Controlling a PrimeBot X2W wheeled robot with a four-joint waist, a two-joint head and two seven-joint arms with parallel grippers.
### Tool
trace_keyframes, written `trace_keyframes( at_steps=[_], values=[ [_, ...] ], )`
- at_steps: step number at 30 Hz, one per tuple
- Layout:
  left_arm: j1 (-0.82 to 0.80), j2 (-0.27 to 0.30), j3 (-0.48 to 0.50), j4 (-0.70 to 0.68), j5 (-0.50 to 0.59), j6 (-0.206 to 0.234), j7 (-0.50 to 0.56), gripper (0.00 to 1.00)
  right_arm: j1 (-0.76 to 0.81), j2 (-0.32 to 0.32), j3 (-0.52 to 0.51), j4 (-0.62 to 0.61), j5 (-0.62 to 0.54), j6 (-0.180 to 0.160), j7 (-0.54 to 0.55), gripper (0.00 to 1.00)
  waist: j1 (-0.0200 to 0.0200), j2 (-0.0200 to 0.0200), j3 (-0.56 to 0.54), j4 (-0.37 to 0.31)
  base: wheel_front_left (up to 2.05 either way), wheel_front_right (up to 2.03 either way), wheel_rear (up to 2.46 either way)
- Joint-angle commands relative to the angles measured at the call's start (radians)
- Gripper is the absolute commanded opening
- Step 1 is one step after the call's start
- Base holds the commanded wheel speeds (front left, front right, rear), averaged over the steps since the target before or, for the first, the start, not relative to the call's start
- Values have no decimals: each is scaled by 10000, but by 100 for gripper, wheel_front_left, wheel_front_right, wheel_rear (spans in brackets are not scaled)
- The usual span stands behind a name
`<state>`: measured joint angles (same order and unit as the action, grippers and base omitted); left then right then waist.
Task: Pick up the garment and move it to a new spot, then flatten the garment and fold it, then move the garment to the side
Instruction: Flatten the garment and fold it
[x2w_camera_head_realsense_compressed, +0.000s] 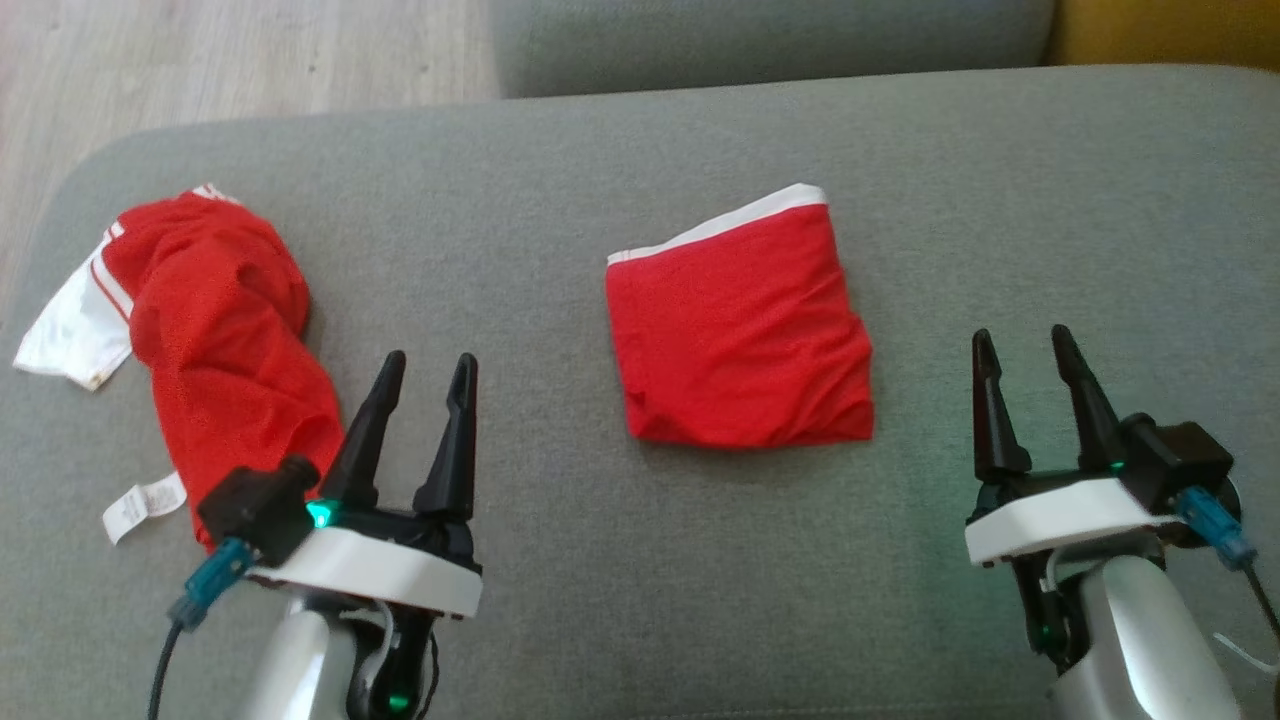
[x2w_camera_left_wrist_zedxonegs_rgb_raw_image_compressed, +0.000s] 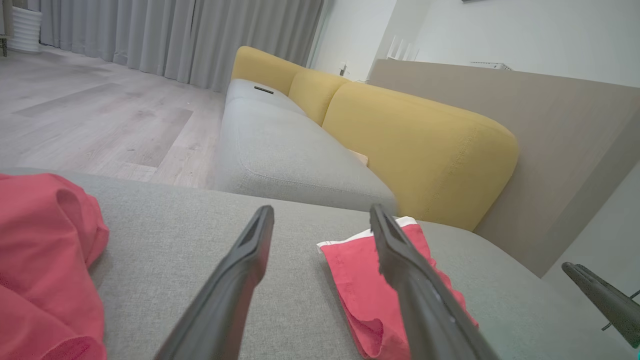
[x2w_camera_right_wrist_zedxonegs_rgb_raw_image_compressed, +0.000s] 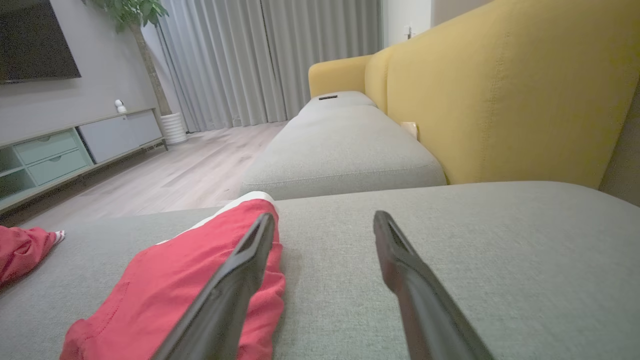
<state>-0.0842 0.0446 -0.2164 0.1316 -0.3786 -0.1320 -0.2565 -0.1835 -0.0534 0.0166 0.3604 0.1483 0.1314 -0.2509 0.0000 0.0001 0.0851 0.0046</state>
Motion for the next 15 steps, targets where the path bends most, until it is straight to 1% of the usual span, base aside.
trace_keyframes(
  at_steps=[1, 2, 5, 9, 12, 15],
  values=[
    [-380, 56, 217, -336, 40, 13, -53, 100, -250, 28, 280, -400, -49, -7, -105, 51, 0, -1, 129, 111, 0, 0, 0],
    [-420, 56, 163, -324, 35, 13, -53, 100, -327, 28, 324, -432, -93, -7, -101, 0, 0, -1, 199, 173, 0, 0, 0],
    [-569, 56, -36, -327, 20, 13, -53, 100, -667, 29, 473, -483, -227, -7, -43, 0, 0, -1, 514, 429, 0, 0, 0],
    [-869, 56, -310, -324, -70, 13, -53, 100, -1356, 30, 650, -285, -478, -7, 118, 0, 0, -1, 1044, 947, 0, 0, 0],
    [-1083, 56, -492, -294, -173, 13, -53, 100, -1985, 30, 788, 180, -766, -7, 278, 0, 0, -1, 1411, 1384, 0, 0, 0],
    [-1269, 56, -674, -255, -260, 13, -53, 100, -2669, 31, 576, 884, -1096, -7, 447, 0, 0, -1, 1734, 1838, 0, 0, 0]
  ],
)
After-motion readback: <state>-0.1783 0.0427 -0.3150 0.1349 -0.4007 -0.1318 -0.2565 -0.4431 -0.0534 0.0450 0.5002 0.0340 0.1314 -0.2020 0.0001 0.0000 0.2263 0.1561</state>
